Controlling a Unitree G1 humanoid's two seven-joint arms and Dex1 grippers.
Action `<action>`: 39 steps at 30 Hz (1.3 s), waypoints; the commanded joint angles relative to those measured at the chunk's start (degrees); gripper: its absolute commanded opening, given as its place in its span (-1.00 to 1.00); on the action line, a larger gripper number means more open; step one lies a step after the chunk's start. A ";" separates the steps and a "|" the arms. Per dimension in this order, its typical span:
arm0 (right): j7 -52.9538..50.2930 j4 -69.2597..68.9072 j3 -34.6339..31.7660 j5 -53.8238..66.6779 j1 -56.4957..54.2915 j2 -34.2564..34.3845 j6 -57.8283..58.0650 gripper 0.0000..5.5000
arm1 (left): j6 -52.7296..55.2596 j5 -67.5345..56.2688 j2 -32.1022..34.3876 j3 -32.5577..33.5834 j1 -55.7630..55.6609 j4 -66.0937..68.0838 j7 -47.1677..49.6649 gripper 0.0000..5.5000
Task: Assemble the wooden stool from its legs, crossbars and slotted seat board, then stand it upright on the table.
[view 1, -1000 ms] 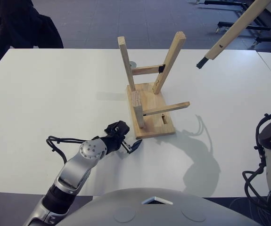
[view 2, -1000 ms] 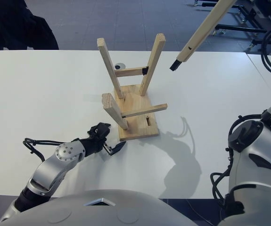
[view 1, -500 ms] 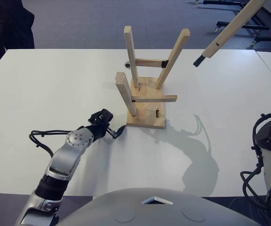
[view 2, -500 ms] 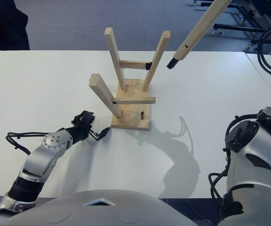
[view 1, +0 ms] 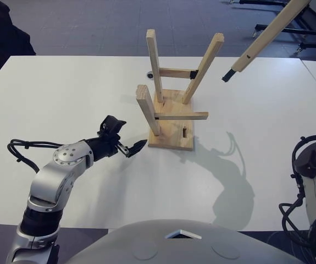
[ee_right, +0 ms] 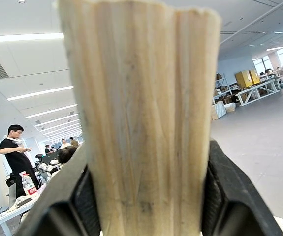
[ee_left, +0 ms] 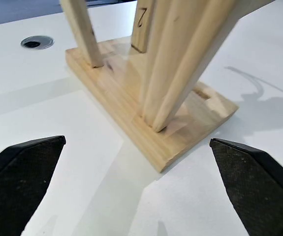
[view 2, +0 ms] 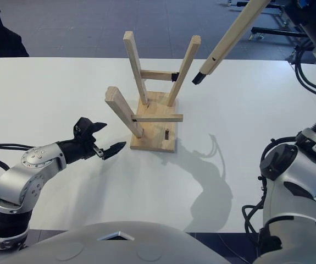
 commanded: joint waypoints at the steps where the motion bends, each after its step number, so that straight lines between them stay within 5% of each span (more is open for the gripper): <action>1: -0.41 -1.07 -0.41 1.36 0.72 0.69 -0.76 -0.24 | 2.30 4.74 -0.69 -6.96 -1.56 -1.28 5.81 0.96; 7: 0.02 -0.64 -0.69 1.90 1.56 0.47 -1.13 -0.24 | -1.26 15.05 -4.31 -17.12 0.58 5.64 14.94 0.96; 14: -0.45 -1.27 -0.70 2.36 2.07 1.05 -1.53 -0.24 | 2.53 8.11 -11.06 -11.02 -0.15 2.21 14.31 0.96; 29: -2.42 -2.45 -0.34 4.00 2.76 2.08 -2.48 -0.25 | 3.58 18.57 -13.29 -18.19 -5.27 9.02 21.14 0.96; 39: -2.85 -2.28 0.15 4.25 2.21 2.32 -2.82 -0.25 | 4.94 23.27 -7.87 -22.92 -6.37 12.12 18.75 0.96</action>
